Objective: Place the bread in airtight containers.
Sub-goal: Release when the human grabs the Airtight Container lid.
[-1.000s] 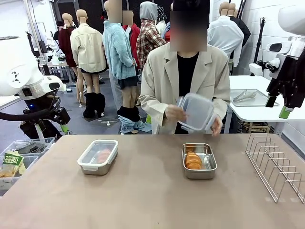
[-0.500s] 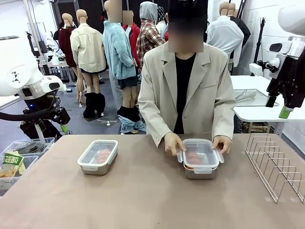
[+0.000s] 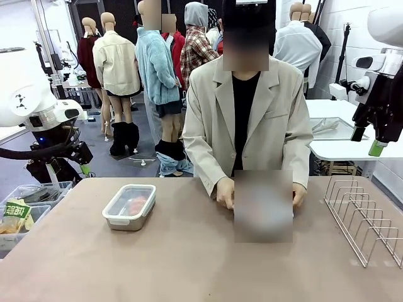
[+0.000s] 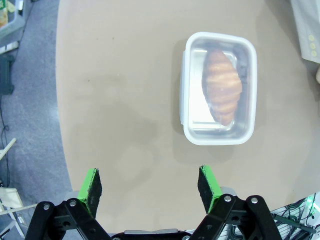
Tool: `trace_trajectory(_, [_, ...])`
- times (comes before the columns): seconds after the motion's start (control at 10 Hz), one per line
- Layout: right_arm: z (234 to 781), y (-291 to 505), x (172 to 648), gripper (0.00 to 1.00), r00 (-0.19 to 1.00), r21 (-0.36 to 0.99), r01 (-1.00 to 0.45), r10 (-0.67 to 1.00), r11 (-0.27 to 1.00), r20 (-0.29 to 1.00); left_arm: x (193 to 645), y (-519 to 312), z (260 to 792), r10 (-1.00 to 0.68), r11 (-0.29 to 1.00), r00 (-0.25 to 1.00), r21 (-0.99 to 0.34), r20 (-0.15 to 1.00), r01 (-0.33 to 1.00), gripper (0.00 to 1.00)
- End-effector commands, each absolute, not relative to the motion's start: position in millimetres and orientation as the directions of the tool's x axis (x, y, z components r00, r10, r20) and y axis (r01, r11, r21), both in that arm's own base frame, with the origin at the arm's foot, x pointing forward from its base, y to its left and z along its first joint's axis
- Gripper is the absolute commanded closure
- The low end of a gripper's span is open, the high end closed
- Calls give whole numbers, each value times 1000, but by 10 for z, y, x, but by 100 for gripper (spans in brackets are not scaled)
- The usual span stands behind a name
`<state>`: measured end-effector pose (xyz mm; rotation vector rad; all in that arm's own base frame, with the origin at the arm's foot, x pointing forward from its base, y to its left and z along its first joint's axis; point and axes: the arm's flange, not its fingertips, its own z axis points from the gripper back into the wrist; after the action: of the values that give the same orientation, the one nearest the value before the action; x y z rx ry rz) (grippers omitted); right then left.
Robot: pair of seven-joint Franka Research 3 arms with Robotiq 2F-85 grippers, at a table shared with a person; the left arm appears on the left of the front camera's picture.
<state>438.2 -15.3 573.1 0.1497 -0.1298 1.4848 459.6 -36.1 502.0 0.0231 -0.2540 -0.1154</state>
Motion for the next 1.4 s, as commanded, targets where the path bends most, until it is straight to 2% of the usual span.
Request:
trace_trajectory(0.0, [5690,-138,4358,0,86,11,-996,977,85,195,4598,-348,5027,-108,994,962,43,251,100,0])
trace_trajectory(1.3, [5690,-138,4358,0,86,11,-996,977,85,195,4598,-348,5027,-108,994,962,43,251,100,0])
